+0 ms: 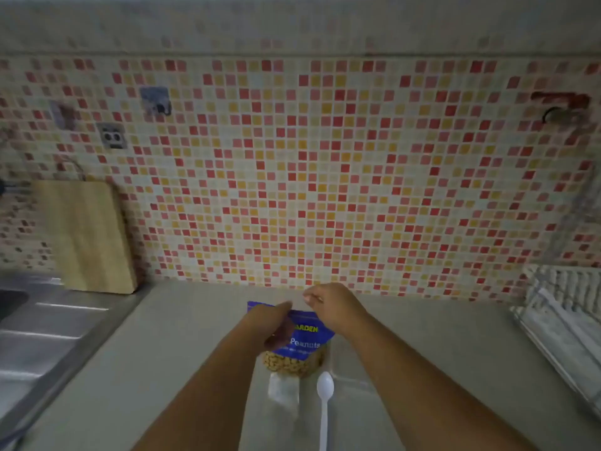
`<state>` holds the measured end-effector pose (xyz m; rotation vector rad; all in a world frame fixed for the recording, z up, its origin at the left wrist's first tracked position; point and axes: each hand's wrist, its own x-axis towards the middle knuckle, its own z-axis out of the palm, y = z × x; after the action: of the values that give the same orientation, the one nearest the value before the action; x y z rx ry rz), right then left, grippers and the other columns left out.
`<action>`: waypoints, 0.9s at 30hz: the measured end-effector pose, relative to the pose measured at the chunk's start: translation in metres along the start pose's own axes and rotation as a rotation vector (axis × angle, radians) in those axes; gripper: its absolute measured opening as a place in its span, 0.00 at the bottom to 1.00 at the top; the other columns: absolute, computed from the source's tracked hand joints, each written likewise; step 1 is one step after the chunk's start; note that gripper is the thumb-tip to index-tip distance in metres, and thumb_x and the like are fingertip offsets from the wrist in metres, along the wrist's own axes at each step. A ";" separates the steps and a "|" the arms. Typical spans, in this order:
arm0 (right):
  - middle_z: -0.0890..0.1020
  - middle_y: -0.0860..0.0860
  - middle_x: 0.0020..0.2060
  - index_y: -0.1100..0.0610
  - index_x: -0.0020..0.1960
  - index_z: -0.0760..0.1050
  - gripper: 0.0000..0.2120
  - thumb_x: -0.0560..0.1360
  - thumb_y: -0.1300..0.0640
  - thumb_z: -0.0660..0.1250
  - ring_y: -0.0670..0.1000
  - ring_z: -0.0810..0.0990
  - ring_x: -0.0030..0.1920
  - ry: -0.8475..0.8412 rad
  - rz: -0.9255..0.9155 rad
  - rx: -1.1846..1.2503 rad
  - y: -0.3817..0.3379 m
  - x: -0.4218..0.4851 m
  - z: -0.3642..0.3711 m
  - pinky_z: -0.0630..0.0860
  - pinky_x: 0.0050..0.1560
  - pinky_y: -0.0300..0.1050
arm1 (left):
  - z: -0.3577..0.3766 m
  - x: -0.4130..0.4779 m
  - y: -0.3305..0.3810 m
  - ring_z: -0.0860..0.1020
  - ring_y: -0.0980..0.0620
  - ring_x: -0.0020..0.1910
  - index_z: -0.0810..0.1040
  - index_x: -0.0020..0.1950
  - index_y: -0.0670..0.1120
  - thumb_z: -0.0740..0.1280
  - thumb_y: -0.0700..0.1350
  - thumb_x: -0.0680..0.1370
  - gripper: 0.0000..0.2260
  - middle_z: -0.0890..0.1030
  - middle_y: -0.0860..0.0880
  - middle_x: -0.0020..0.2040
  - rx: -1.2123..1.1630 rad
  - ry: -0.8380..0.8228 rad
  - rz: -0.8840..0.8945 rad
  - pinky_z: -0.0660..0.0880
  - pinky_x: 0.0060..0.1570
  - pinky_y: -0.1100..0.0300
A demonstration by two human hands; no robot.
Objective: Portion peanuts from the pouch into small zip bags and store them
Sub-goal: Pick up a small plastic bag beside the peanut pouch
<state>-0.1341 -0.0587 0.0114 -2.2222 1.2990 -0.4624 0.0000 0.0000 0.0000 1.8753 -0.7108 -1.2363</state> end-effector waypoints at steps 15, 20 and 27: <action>0.84 0.51 0.52 0.53 0.50 0.84 0.11 0.71 0.49 0.72 0.51 0.80 0.56 -0.311 0.095 0.269 0.020 0.032 0.006 0.77 0.59 0.50 | 0.002 0.014 -0.026 0.81 0.49 0.36 0.81 0.42 0.41 0.67 0.52 0.75 0.14 0.83 0.45 0.37 -0.199 -0.025 0.092 0.80 0.39 0.58; 0.85 0.52 0.50 0.55 0.49 0.84 0.09 0.71 0.53 0.72 0.50 0.79 0.55 -0.294 0.138 0.293 0.013 0.029 0.002 0.75 0.61 0.47 | 0.002 0.019 -0.028 0.80 0.48 0.34 0.82 0.45 0.40 0.68 0.48 0.76 0.11 0.83 0.46 0.36 -0.235 -0.085 0.075 0.80 0.33 0.59; 0.82 0.49 0.44 0.53 0.45 0.81 0.07 0.74 0.54 0.65 0.48 0.78 0.46 -0.198 -0.014 -0.118 -0.002 0.022 0.005 0.77 0.45 0.45 | 0.014 0.017 -0.023 0.74 0.50 0.30 0.78 0.30 0.41 0.64 0.38 0.74 0.12 0.78 0.47 0.25 -0.401 -0.012 0.033 0.73 0.36 0.58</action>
<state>-0.1197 -0.0764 0.0093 -2.3086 1.2352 -0.1688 -0.0055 -0.0047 -0.0306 1.5214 -0.4557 -1.2637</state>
